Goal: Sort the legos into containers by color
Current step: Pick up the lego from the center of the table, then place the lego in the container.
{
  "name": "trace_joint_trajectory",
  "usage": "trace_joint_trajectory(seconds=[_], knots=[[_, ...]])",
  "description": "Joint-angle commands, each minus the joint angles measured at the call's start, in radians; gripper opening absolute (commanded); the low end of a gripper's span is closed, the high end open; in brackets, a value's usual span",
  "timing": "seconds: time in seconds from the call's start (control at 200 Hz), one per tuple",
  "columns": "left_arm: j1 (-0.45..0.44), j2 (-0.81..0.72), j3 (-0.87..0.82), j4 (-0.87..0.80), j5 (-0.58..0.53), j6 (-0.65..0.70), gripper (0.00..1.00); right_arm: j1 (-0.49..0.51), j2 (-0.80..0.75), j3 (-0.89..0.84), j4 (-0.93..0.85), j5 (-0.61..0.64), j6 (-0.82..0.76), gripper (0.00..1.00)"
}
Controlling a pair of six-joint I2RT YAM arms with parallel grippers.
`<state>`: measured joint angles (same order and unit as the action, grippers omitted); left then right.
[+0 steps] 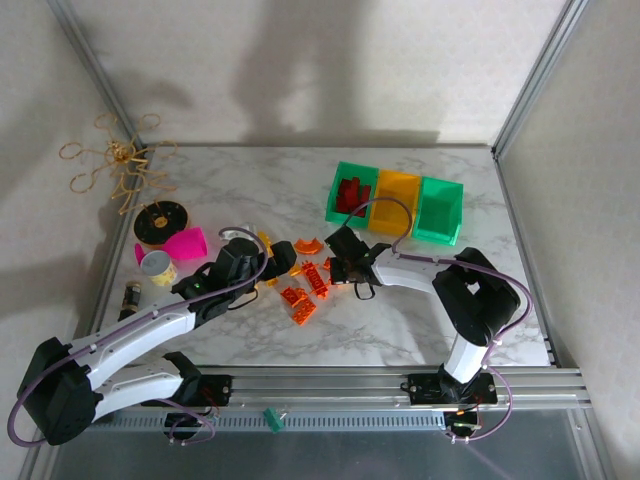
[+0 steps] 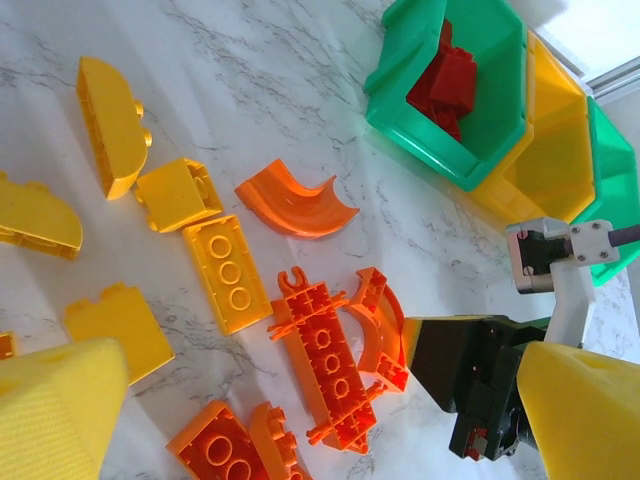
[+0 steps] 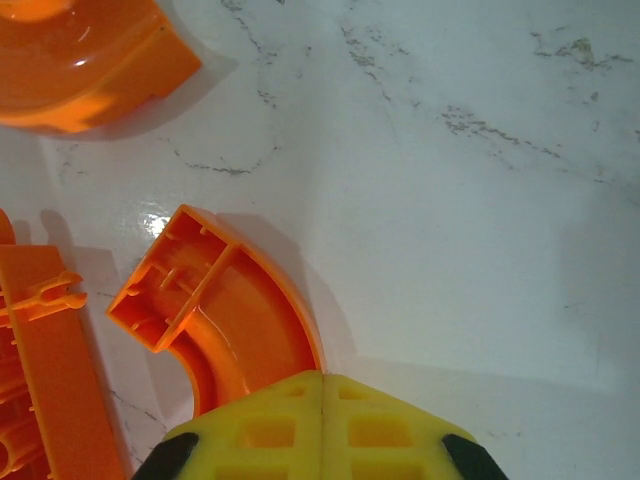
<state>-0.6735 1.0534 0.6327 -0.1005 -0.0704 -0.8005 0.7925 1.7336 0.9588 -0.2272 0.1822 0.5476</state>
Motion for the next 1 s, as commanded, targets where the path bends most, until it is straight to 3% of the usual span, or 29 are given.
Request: trace_joint_trajectory(seconds=[0.0, 0.406, 0.606, 0.796, 0.991], knots=[[-0.009, -0.014, -0.009, -0.017, -0.017, 0.0, 1.0, 0.001, -0.019, -0.019, -0.022, 0.019, 0.019, 0.0], [-0.009, 0.004, 0.023, 0.003, 0.002, 0.005, 1.0, -0.093, -0.19, -0.039, -0.04, 0.022, 0.013, 0.0], [-0.02, 0.067, 0.08, 0.025, 0.026, 0.036, 1.0, -0.26, -0.255, 0.024, -0.061, 0.061, -0.034, 0.0], [-0.023, 0.14, 0.127, 0.088, 0.057, 0.053, 1.0, -0.421, -0.218, 0.117, -0.026, 0.095, -0.07, 0.0], [-0.025, 0.228, 0.186, 0.135, 0.076, 0.062, 1.0, -0.492, -0.04, 0.268, 0.011, 0.13, -0.118, 0.0]])
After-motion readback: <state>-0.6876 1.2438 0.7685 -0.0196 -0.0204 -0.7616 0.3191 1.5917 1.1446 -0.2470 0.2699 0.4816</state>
